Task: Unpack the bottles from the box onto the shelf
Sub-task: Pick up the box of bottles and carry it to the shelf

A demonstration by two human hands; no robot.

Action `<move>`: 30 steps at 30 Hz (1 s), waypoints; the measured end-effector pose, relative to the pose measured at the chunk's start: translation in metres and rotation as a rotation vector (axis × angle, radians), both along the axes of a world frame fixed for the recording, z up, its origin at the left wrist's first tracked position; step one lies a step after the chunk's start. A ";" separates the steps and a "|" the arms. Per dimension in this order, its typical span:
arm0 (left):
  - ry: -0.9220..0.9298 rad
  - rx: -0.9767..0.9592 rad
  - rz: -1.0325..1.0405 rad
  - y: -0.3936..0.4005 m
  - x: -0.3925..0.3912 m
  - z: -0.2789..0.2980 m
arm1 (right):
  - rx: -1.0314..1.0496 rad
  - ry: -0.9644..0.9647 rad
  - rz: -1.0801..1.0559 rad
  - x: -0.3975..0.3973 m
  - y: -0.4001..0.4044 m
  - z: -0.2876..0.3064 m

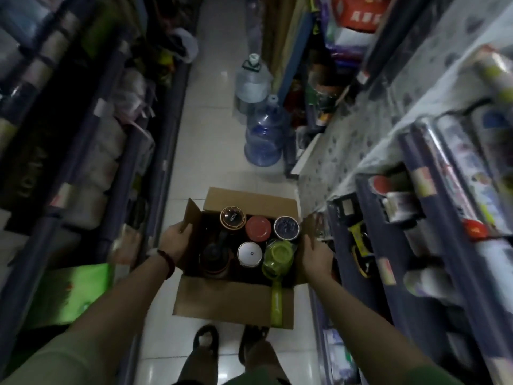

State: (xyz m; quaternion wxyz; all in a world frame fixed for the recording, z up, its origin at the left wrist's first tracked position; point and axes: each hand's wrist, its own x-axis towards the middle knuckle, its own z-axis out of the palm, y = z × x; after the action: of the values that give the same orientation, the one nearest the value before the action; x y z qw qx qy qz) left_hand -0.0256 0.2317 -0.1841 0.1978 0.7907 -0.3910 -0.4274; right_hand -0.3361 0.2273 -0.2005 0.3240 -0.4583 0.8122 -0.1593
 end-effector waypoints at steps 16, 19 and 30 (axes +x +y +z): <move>0.029 -0.053 0.146 -0.106 0.042 -0.266 | -0.050 0.037 0.121 0.038 -0.149 -0.281; 0.020 -0.076 0.165 -0.125 0.053 -0.343 | -0.090 0.052 0.123 0.045 -0.166 -0.351; 0.035 -0.136 0.151 -0.178 0.070 -0.498 | -0.156 0.048 0.081 0.060 -0.211 -0.491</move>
State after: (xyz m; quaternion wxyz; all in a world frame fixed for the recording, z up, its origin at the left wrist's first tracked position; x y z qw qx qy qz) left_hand 0.0440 0.0535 -0.6822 0.2896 0.7950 -0.3550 -0.3977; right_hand -0.2762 0.0162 -0.6917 0.2740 -0.5183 0.7856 -0.1979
